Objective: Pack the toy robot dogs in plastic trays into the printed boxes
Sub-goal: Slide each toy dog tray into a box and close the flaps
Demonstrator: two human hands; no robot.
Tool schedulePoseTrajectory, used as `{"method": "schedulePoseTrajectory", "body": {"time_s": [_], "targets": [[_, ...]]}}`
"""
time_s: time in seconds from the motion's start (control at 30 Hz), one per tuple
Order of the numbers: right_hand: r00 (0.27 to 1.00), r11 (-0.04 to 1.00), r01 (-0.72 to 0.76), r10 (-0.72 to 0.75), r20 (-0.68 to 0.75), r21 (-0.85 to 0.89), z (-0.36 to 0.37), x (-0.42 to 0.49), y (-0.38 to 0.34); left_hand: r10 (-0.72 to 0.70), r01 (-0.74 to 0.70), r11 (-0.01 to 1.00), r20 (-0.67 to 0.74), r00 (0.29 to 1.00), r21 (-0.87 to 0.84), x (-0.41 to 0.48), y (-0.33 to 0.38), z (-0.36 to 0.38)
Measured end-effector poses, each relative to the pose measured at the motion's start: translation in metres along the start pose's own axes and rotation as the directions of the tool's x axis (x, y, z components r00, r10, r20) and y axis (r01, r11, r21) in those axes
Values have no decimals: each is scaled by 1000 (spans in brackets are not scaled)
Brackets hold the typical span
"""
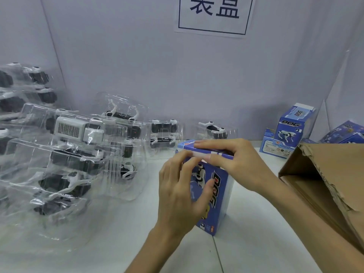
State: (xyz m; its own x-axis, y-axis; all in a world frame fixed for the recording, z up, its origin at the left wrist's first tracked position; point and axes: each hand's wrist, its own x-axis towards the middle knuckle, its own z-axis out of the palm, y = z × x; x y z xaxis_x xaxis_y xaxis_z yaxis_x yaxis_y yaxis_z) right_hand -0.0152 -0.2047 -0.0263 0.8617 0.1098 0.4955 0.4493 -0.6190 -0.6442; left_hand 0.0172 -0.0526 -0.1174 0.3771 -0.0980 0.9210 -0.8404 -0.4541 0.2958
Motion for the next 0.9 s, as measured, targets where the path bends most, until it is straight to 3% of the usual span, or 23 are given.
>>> {"method": "schedulePoseTrajectory", "body": {"time_s": [0.1,0.23,0.5,0.9], "targets": [[999,992,-38,38,-2,118,-1,1,-5,102,-104,990,25,995,99,3,-8,-1],[999,986,-38,37,9,165,1,-1,-5,124,-124,981,8,992,148,2,-20,-1],[999,998,45,-44,-27,36,9,-8,1,128,-116,978,-59,990,170,-3,-25,0],[995,988,56,-42,96,-142,6,-10,1,58,-59,998,-36,998,-16,-3,-25,-3]]}}
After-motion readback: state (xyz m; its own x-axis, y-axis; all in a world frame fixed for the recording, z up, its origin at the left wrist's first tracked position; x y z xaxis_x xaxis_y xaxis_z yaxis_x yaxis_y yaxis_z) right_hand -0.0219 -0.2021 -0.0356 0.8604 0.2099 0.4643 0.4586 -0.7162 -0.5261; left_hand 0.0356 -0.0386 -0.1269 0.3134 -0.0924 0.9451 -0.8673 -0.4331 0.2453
